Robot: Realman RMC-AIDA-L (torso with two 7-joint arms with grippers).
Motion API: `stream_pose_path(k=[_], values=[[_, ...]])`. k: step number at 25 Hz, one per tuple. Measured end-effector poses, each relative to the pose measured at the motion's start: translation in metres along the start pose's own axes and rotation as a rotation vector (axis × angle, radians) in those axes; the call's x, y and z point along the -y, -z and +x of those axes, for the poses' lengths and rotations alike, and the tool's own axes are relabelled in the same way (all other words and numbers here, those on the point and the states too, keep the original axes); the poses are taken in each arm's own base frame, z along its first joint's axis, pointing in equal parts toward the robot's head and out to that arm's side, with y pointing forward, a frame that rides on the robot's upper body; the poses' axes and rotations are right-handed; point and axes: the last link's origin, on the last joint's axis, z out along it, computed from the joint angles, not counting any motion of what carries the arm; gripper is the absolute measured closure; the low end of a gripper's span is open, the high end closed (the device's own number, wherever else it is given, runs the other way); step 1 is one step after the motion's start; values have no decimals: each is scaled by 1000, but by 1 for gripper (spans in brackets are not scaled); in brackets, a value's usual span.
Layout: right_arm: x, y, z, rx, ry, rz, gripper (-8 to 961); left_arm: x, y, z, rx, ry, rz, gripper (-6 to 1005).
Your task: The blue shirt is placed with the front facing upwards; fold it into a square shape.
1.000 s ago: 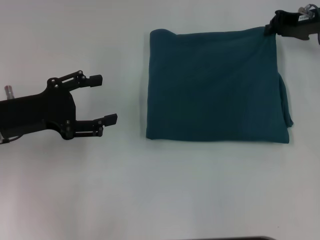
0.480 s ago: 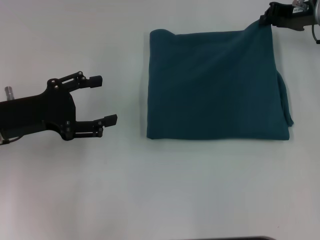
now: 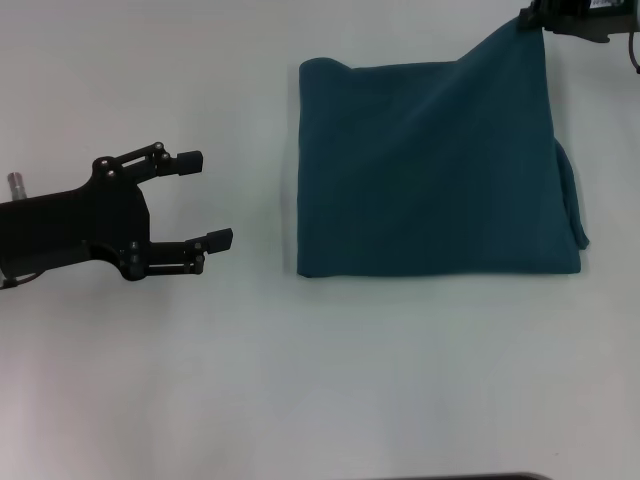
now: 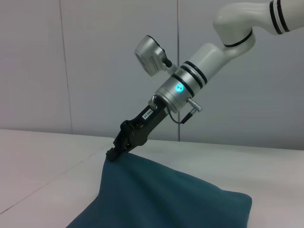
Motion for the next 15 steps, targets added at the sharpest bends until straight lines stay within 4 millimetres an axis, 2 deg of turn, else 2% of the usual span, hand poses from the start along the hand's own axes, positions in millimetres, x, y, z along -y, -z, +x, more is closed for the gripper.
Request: stream_pose_path(k=[15], values=[[18,-4,9,-28,-54,92,865,0,1,0,5,-3,-2,95]])
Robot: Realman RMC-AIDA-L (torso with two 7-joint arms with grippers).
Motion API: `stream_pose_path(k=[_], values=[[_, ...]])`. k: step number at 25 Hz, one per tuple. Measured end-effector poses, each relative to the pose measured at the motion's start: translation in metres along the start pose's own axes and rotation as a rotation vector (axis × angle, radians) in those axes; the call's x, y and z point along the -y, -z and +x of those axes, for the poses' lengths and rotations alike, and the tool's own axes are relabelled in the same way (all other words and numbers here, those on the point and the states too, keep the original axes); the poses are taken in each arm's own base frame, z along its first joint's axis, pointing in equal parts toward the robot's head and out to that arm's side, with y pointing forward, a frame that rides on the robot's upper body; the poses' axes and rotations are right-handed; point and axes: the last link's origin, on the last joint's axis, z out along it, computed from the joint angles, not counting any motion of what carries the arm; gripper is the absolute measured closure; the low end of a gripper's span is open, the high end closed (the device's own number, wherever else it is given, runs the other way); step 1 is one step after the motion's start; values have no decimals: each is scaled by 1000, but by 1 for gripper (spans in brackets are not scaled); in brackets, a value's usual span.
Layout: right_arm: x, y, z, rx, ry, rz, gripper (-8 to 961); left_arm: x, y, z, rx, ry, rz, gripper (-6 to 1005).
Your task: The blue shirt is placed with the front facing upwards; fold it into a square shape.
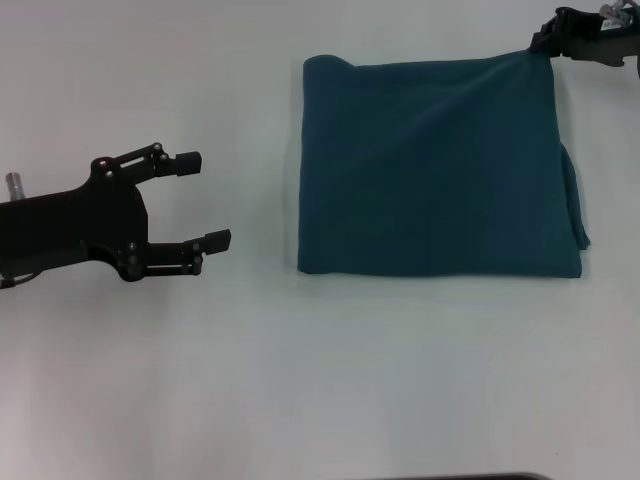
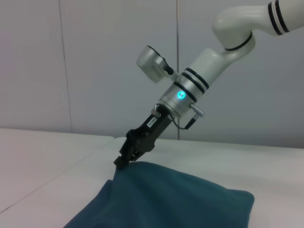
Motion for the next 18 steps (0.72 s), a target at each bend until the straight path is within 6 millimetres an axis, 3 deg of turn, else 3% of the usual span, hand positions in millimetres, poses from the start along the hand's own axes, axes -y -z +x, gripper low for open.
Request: stream_pose_path(k=[4,7,12,18], values=[[2,0,1,-1,-6,4,858,0,0,0,1,1,-5,95],[2,1,-1,6,35,4,639,-1,0,1,-3,4,-18,95],[-1,14,-12,80,108,-46,415,-1,-2,5,-10,30,-36,95],[-5,49,-10,169,127,-319,283,2,-5,11,-14,91,-58,96]])
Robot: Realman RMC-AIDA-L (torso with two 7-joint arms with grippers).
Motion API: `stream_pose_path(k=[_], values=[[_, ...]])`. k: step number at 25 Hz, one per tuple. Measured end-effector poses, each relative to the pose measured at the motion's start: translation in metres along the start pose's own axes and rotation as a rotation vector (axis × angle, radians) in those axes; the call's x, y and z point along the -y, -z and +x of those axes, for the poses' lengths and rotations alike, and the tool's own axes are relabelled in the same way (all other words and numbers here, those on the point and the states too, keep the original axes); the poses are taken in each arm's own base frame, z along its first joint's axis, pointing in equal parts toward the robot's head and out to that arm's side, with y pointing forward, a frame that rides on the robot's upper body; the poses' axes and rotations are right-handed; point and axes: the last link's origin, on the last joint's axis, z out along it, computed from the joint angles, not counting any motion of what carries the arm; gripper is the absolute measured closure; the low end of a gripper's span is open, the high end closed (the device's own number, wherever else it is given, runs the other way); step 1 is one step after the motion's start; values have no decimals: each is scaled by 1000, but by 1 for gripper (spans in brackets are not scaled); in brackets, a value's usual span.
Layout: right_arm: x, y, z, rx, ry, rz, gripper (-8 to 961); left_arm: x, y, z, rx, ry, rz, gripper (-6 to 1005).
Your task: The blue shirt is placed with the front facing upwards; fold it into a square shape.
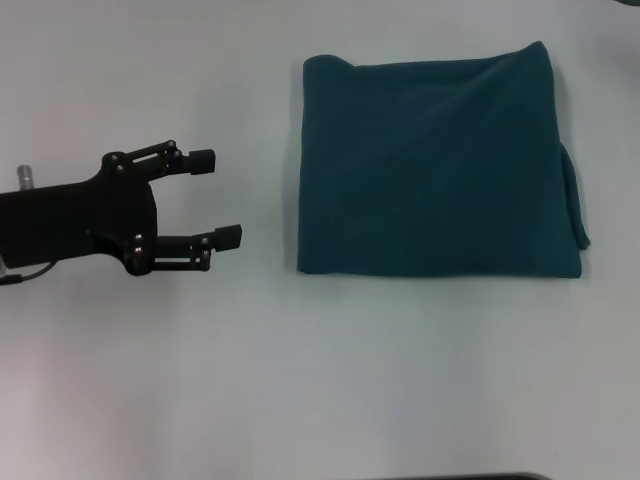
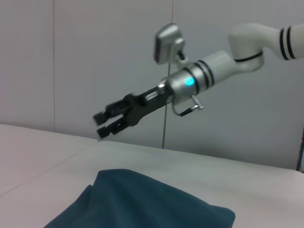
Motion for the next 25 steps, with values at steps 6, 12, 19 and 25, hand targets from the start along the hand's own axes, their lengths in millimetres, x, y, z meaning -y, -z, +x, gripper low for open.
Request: stream_pose_path(k=[6,12,19,25], values=[[-10,9,12,-127,9,-121,153,4,0,4,4,49,0,96],[-8,-6,21,-267,-57,-28,53,4,3,6,6,55,15,95],[1,-17,31,-335,-52,90,53,3,4,7,0,51,21,96],[7,-16,32,-361,-54,148,53,3,6,8,3,56,25,95]])
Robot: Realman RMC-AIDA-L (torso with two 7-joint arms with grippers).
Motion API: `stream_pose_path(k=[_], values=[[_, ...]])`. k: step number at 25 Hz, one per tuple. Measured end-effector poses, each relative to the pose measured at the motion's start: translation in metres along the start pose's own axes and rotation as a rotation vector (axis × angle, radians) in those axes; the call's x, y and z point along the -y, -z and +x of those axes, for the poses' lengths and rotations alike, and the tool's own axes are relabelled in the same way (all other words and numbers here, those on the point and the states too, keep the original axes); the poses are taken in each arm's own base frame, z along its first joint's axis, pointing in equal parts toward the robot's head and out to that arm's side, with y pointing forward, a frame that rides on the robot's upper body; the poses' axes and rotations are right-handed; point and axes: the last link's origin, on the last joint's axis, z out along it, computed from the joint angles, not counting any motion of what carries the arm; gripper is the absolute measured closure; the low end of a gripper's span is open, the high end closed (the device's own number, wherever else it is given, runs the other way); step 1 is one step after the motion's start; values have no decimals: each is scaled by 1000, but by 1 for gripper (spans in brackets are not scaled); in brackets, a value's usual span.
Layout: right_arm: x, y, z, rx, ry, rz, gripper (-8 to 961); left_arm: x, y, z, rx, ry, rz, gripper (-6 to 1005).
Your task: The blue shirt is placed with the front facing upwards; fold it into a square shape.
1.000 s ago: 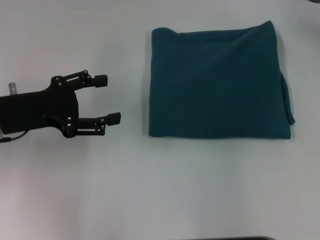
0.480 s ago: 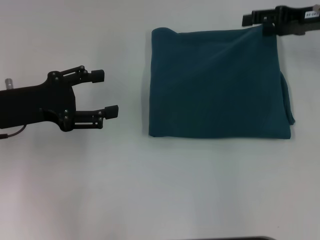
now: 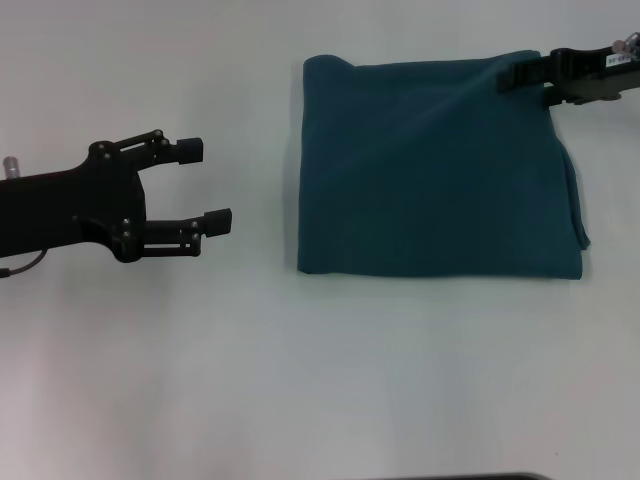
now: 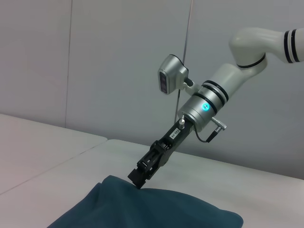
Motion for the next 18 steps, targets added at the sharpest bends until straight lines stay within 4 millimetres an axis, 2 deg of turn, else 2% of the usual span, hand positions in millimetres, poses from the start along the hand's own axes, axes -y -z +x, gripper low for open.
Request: stream_pose_path(k=[6,11,14,18], values=[[4,7,-7,28,5,19,53,0,1,0,0,2,1,96],[-11,21,-13,82,11,-98,53,1,0,3,-1,38,-4,95],[-17,29,-12,119,16,-185,53,4,-6,8,-1,121,-13,96],[-17,35,-8,144,33,-242,53,11,-17,18,15,321,-20,96]])
